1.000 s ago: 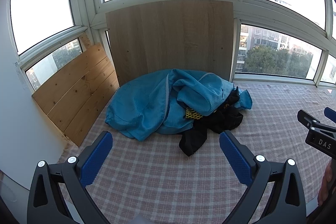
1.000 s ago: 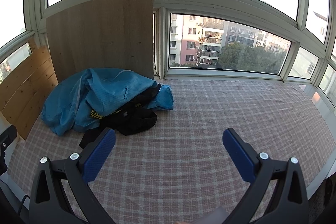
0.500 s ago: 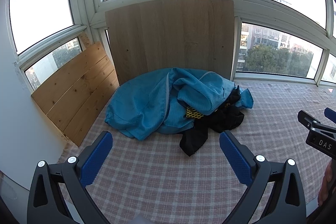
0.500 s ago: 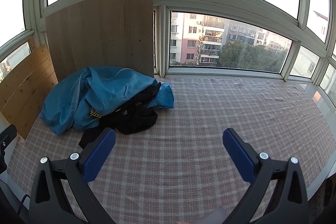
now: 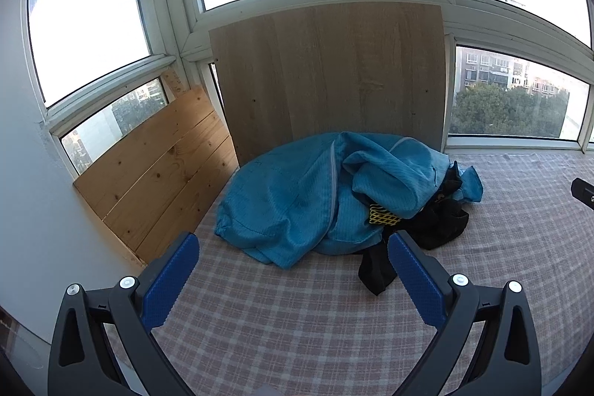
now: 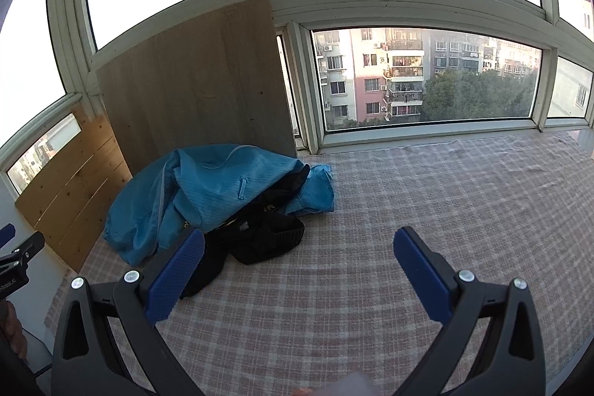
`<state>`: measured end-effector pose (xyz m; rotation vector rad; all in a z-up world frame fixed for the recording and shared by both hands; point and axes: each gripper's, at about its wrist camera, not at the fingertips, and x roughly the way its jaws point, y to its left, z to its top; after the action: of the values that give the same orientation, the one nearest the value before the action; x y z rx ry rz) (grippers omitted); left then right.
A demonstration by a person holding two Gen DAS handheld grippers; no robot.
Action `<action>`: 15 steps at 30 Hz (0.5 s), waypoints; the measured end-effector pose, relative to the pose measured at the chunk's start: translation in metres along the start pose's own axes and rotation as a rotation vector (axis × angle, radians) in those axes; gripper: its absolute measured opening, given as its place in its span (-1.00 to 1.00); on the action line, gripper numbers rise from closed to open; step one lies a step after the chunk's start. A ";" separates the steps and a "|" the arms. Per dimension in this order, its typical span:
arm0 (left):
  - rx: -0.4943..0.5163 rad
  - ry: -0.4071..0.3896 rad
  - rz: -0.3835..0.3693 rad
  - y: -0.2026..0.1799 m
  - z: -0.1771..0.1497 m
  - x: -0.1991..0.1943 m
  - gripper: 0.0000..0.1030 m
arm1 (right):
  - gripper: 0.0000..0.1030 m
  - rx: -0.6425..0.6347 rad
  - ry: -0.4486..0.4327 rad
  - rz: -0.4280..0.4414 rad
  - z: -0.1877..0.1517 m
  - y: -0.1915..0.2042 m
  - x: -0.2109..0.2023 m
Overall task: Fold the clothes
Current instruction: 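Move both tools toward the crumpled blue shirt on the black jacket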
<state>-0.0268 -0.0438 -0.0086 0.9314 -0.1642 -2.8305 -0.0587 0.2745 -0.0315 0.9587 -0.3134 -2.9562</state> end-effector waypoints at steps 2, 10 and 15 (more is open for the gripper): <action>-0.002 -0.002 0.008 0.007 0.001 0.004 0.99 | 1.00 0.040 0.026 0.032 0.002 -0.007 0.013; -0.051 0.025 0.045 0.032 -0.003 0.027 0.99 | 1.00 -0.015 -0.048 0.025 0.002 0.000 0.043; -0.058 0.057 0.063 0.030 -0.005 0.051 0.99 | 1.00 -0.091 0.001 0.005 0.005 0.016 0.074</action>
<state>-0.0608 -0.0831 -0.0373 0.9762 -0.1020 -2.7326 -0.1224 0.2534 -0.0674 0.9472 -0.1795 -2.9371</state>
